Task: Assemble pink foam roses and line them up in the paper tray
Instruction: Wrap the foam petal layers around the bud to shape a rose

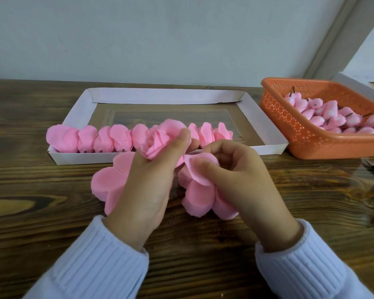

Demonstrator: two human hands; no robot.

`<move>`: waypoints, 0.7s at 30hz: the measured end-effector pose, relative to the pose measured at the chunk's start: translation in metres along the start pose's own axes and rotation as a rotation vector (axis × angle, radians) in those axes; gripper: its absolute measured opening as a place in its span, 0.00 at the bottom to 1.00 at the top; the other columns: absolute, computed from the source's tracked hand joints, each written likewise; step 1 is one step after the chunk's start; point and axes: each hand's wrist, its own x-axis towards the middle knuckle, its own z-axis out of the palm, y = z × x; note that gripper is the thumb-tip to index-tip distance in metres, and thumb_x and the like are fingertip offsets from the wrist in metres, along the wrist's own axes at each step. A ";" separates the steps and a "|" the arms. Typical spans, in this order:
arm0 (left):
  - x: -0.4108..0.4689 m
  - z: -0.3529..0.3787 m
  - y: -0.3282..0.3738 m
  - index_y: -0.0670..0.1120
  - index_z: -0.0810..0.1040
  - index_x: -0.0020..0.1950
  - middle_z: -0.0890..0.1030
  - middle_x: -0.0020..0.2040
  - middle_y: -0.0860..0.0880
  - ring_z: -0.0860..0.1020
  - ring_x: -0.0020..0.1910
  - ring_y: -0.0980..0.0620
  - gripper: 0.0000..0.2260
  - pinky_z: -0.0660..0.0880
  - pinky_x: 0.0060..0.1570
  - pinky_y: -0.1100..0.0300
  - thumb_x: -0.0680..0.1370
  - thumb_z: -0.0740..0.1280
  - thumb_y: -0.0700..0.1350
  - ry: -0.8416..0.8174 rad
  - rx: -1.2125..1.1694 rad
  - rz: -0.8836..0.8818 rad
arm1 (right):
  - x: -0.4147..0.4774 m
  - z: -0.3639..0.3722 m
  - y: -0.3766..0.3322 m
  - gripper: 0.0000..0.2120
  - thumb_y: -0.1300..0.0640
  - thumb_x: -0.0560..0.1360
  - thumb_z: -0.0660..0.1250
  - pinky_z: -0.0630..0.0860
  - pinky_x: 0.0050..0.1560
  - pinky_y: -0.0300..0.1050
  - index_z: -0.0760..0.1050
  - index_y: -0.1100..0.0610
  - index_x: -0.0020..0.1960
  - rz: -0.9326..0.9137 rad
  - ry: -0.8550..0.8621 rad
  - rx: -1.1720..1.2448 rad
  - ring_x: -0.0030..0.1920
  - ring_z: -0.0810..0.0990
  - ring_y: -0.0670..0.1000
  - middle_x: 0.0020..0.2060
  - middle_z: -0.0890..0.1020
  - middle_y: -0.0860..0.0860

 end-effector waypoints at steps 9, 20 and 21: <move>-0.002 0.000 -0.002 0.55 0.82 0.36 0.83 0.37 0.49 0.83 0.42 0.48 0.09 0.80 0.46 0.51 0.75 0.68 0.55 -0.067 0.217 0.151 | -0.008 0.009 -0.002 0.03 0.62 0.73 0.72 0.74 0.33 0.36 0.79 0.56 0.41 -0.490 0.191 -0.303 0.32 0.78 0.44 0.31 0.80 0.43; -0.006 0.001 -0.005 0.54 0.81 0.47 0.84 0.42 0.47 0.83 0.43 0.51 0.20 0.81 0.44 0.48 0.68 0.63 0.68 -0.142 0.439 0.166 | -0.008 0.009 -0.007 0.04 0.63 0.73 0.68 0.77 0.29 0.42 0.77 0.57 0.40 -0.354 0.239 0.039 0.28 0.80 0.48 0.31 0.80 0.48; -0.006 0.001 -0.004 0.53 0.81 0.48 0.84 0.41 0.48 0.83 0.41 0.53 0.22 0.81 0.40 0.53 0.67 0.63 0.68 -0.151 0.444 0.165 | -0.008 0.008 -0.007 0.04 0.63 0.73 0.68 0.77 0.29 0.41 0.76 0.57 0.40 -0.349 0.229 0.062 0.28 0.80 0.48 0.31 0.80 0.48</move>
